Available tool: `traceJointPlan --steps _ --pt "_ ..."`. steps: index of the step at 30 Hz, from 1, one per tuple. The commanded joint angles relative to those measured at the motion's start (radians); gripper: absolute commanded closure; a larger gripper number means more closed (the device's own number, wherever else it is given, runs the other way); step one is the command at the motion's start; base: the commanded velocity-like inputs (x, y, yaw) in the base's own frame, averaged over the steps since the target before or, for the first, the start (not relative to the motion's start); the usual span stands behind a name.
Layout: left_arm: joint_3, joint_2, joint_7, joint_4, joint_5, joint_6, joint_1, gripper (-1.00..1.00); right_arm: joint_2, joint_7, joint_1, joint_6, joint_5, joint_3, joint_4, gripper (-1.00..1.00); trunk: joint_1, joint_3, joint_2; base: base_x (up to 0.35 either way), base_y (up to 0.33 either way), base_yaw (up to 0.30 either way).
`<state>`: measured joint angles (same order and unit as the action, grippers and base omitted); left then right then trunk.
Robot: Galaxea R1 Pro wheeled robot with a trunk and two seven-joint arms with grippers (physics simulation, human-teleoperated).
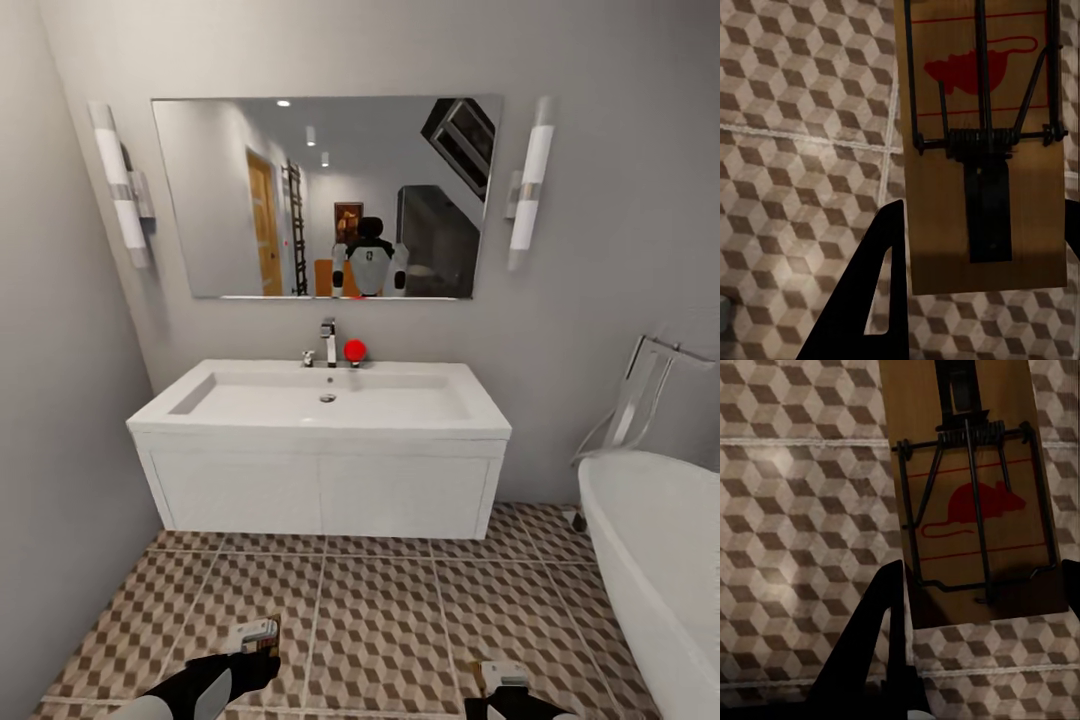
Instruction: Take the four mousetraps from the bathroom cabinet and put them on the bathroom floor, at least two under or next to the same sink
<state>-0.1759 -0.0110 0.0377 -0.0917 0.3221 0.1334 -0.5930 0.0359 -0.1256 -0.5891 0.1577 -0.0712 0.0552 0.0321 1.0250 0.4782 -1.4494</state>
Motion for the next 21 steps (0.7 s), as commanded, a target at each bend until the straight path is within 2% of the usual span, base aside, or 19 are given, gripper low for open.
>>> traceJointPlan --steps 1,8,21 --pt "-0.008 0.0 -0.002 -0.002 0.009 0.005 0.0 1.0 -0.001 -0.001 -0.001 0.001 -0.013 0.006 0.002 1.0 0.0 0.001 -0.001 0.0 0.0 -0.101" --pt "-0.008 -0.001 -0.003 -0.001 0.006 0.007 0.0 1.0 -0.005 -0.002 -0.001 0.0 -0.019 0.006 0.002 1.0 0.0 0.0 -0.001 0.043 0.0 -0.037" --pt "-0.008 0.0 -0.003 0.0 0.006 0.015 0.0 1.0 -0.005 0.0 -0.001 0.0 -0.019 0.006 0.002 1.0 0.0 -0.001 -0.001 0.29 0.0 -0.002"
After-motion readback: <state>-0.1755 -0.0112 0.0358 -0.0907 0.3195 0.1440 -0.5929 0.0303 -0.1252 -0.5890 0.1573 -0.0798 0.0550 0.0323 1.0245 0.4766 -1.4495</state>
